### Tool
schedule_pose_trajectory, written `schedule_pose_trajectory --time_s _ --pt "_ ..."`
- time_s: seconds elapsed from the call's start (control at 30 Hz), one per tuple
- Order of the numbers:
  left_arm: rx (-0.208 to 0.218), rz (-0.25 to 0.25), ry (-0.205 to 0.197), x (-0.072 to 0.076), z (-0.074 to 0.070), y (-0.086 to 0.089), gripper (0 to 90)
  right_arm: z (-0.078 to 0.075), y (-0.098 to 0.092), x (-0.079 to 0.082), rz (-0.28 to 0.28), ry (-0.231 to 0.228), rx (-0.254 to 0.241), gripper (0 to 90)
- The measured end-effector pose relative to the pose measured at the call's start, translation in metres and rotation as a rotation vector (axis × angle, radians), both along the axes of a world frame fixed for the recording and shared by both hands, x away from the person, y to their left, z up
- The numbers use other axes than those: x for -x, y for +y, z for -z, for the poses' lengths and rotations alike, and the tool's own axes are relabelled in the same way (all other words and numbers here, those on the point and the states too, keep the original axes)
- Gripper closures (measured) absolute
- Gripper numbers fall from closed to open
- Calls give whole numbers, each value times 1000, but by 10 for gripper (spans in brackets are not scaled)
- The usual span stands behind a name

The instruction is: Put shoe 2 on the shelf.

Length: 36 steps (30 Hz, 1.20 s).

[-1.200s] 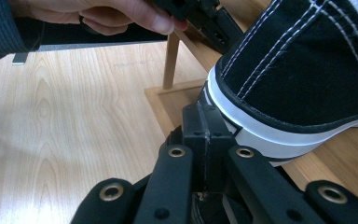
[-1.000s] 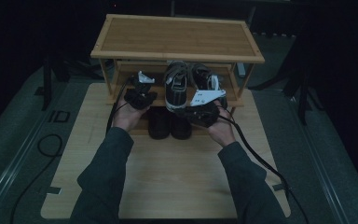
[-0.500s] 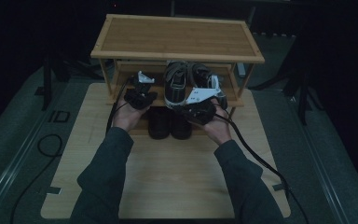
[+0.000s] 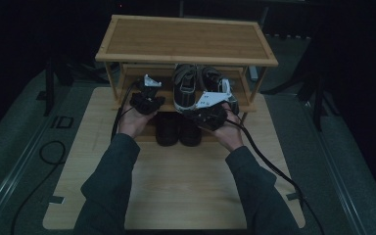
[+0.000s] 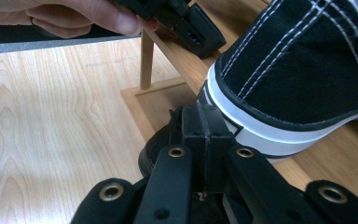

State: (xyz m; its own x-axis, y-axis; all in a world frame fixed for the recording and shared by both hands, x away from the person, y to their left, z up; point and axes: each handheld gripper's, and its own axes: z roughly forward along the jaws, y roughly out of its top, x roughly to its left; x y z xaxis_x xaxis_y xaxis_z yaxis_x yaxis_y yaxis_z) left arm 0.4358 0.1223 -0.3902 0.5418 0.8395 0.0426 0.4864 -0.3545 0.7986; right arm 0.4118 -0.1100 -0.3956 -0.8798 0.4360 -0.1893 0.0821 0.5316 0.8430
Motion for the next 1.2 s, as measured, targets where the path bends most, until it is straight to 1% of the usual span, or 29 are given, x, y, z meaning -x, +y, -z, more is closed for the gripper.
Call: schedule_pose_trajectory --time_s 0.03,0.13,0.2,0.23,0.27,0.4,0.63,0.77,0.93,1.07,1.2 --pt "1 0 2 0 0 0 900 -1 -1 1 -1 -2 2 900" --pt "5 5 7 -1 0 2 900 -5 -8 6 -35 -6 -6 900" --pt "5 4 8 -1 0 2 900 -6 -13 9 -57 3 4 900" --pt "5 4 10 -1 0 2 900 -6 -17 11 -63 0 17 900" --pt "7 5 12 -1 -1 2 900 -7 -21 13 -75 -1 19 900" --pt "7 8 15 -2 -1 3 900 -8 -39 17 -81 5 2 900" --pt "12 12 16 -2 -1 3 900 -7 -72 19 -65 22 -29 900" --pt "0 13 11 -2 -1 3 900 -5 -86 18 -51 28 -30 900" --pt "11 18 17 -3 -1 4 900 -4 -103 20 -41 29 -30 900" --pt "10 18 18 -3 -1 4 900 -5 -117 23 -43 31 -46 900" --pt "-1 18 16 -3 -2 3 900 -6 -130 24 -29 32 -55 900"
